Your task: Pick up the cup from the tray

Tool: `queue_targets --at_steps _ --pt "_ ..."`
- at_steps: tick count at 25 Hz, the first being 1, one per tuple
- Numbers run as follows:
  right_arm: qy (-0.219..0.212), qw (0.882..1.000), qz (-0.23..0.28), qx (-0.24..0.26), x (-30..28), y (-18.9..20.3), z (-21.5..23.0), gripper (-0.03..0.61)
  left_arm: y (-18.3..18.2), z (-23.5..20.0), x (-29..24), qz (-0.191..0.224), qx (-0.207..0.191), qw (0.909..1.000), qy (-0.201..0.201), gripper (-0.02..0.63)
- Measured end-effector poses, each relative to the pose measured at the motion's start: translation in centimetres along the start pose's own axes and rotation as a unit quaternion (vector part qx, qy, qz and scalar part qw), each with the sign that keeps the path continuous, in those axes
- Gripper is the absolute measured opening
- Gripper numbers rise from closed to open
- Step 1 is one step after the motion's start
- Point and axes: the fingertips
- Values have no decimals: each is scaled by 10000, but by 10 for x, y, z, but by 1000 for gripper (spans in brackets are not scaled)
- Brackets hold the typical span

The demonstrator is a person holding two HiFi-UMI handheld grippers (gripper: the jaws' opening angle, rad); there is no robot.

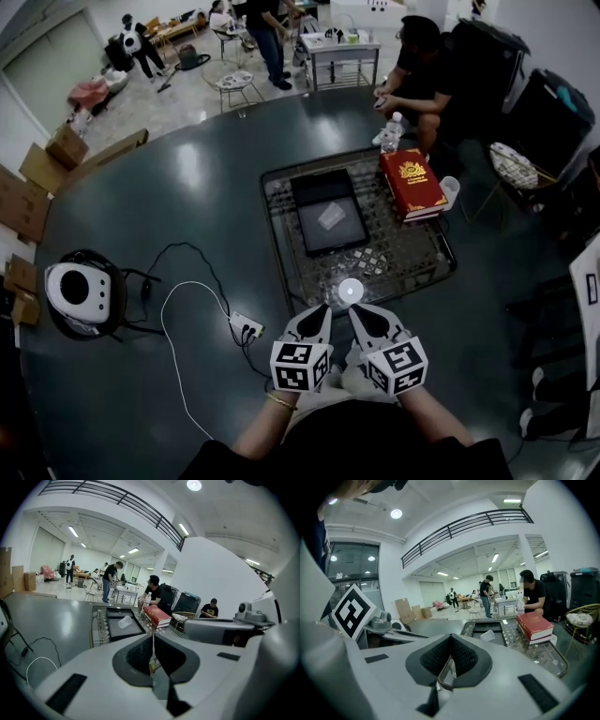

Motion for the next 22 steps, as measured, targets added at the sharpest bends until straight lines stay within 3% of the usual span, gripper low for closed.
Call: queue_targets --at_steps 9,22 --pt "-135 9998 -115 -11 -27 -5 19 11 -5 -16 -27 -163 142 9998 -52 21" --pt "-254 9989 -375 -144 -88 -31 101 12 -52 -53 -119 -478 189 9987 -8 21"
Point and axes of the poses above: the fingertips, and each gripper's own axes: x backward along the fingers, z to its right, y out of its underside, and after that the axes turned 6 degrees about -z, right-handed
